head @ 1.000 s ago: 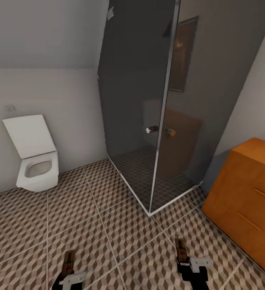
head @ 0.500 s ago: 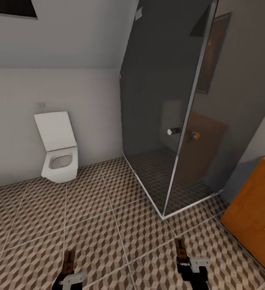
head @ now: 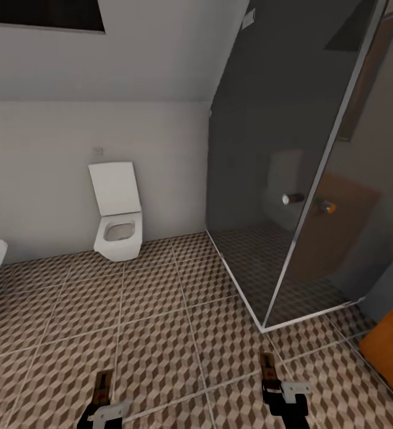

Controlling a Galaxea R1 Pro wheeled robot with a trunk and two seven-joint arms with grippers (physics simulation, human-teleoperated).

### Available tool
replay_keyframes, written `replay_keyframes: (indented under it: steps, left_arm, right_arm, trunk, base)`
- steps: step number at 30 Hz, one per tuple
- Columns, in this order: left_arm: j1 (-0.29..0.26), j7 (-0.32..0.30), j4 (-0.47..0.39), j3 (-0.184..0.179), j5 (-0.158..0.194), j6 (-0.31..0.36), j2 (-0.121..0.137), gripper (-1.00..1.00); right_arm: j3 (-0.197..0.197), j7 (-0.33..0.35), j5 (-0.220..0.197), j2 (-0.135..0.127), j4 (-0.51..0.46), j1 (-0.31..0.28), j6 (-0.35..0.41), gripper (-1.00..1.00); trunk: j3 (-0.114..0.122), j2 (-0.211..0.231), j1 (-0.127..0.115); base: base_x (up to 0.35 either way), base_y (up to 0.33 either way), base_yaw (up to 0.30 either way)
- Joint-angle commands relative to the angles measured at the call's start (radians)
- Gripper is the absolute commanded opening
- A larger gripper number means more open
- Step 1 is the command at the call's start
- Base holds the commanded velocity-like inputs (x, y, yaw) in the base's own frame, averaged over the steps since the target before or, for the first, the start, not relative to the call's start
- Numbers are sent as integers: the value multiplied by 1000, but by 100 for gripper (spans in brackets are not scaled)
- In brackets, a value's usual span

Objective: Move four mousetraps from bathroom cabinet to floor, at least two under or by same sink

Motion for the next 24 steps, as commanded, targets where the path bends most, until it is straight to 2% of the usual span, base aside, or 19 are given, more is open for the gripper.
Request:
replay_keyframes:
  steps: [1,24]
  left_arm:
    - [-1,8,1,-9,4,-2,0,-100]
    - [-1,8,1,-9,4,-2,0,-100]
  right_arm:
    - [-5,0,7,0,1,0,-3,-100]
    - [-5,0,7,1,2,0,-3,-100]
  trunk:
    - [-1,0,0]
    - [-1,0,0]
  base:
    - [0,0,288]
    - [0,0,288]
